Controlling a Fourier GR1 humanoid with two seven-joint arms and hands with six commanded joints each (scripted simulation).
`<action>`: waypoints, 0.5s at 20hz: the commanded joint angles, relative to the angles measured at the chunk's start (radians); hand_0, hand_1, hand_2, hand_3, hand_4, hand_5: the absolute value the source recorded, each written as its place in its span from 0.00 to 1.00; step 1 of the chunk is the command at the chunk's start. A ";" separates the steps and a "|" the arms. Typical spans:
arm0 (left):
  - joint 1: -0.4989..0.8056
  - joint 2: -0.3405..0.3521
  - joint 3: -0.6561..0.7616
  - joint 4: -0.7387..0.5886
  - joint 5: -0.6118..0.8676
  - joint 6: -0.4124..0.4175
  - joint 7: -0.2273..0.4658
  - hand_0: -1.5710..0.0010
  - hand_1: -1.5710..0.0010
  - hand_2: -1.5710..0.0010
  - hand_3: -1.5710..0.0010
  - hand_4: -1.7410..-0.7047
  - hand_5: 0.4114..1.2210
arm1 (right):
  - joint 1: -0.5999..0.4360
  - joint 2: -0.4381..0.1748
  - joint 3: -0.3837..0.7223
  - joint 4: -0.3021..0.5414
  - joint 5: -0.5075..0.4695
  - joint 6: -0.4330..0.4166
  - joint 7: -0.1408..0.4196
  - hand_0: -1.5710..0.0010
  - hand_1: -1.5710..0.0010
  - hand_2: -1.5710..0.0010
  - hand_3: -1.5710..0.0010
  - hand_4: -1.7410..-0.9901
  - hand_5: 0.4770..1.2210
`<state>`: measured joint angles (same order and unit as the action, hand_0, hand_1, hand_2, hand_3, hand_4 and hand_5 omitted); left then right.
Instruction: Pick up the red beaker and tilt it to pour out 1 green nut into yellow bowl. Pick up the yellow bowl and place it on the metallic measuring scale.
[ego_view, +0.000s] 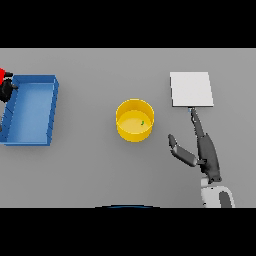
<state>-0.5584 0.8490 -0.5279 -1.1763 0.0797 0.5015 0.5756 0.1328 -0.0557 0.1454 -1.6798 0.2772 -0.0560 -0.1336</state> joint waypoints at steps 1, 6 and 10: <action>0.003 0.003 -0.010 0.001 -0.002 0.006 0.006 0.00 0.00 0.00 0.03 0.00 0.93 | -0.005 0.001 0.003 -0.002 0.008 -0.005 0.002 1.00 1.00 1.00 1.00 0.70 0.25; 0.016 0.037 -0.077 -0.018 0.021 -0.018 0.036 0.00 0.00 0.00 0.04 0.20 0.56 | 0.018 -0.004 0.002 -0.023 0.005 -0.005 -0.020 1.00 1.00 1.00 1.00 0.72 0.25; 0.034 0.085 -0.088 -0.085 0.116 -0.189 0.028 0.41 0.52 0.51 0.54 0.68 0.43 | 0.025 -0.005 0.004 -0.021 0.005 -0.003 -0.028 1.00 1.00 1.00 1.00 0.74 0.25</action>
<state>-0.5248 0.9340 -0.6162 -1.2619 0.1953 0.3130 0.6035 0.1575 -0.0606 0.1495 -1.7004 0.2824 -0.0590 -0.1624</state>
